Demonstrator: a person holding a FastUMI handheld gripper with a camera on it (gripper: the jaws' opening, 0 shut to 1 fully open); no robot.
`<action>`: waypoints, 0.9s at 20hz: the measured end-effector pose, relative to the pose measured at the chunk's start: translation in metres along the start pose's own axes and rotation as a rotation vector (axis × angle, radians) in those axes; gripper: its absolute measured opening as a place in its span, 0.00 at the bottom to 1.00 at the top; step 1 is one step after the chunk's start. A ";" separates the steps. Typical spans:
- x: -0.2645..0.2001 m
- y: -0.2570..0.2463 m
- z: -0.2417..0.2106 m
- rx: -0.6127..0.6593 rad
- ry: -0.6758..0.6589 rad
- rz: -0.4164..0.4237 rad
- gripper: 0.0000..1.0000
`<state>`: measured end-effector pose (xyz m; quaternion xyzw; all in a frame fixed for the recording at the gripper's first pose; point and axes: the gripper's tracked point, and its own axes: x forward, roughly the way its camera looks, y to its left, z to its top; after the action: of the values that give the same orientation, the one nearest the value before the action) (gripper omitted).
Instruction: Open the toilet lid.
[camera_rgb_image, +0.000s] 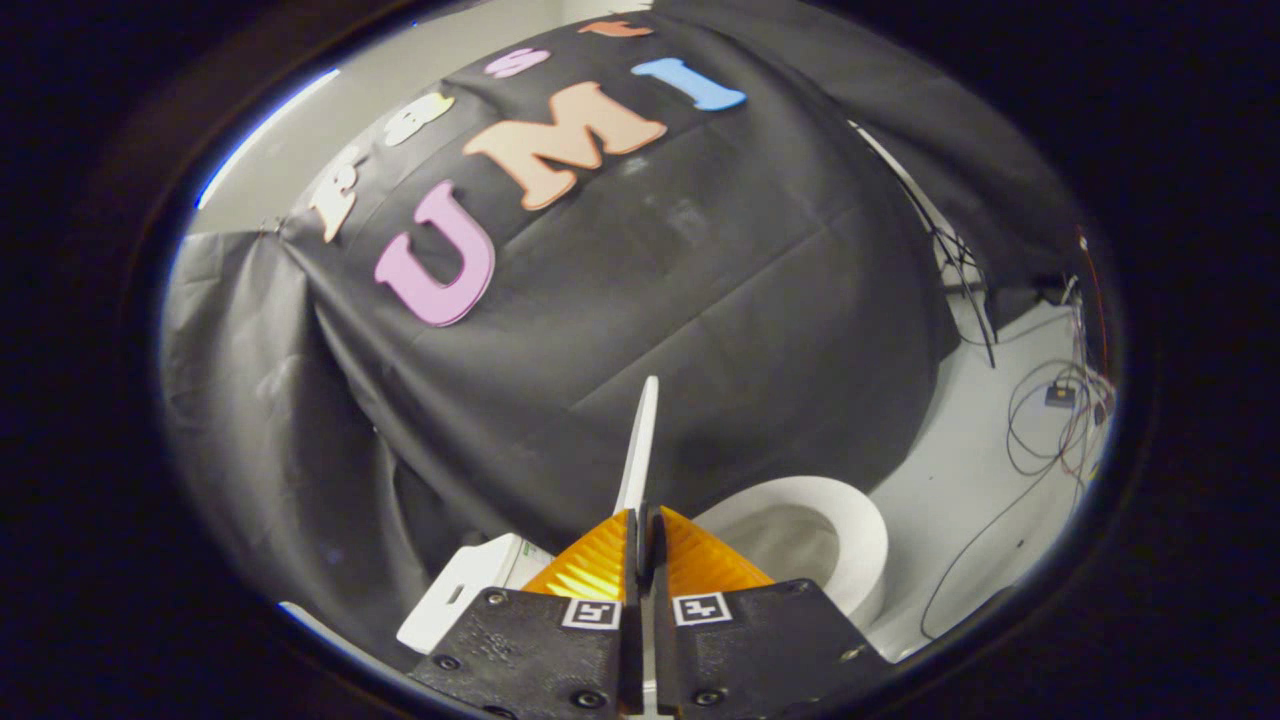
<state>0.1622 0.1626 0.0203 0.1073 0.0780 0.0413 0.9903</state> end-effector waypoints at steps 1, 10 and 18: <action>0.001 0.008 0.004 -0.011 -0.006 0.006 0.05; 0.001 0.068 0.007 -0.201 0.002 0.027 0.05; -0.001 0.137 -0.005 -0.380 0.018 0.063 0.05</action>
<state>0.1518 0.2969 0.0454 -0.0794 0.0742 0.0874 0.9902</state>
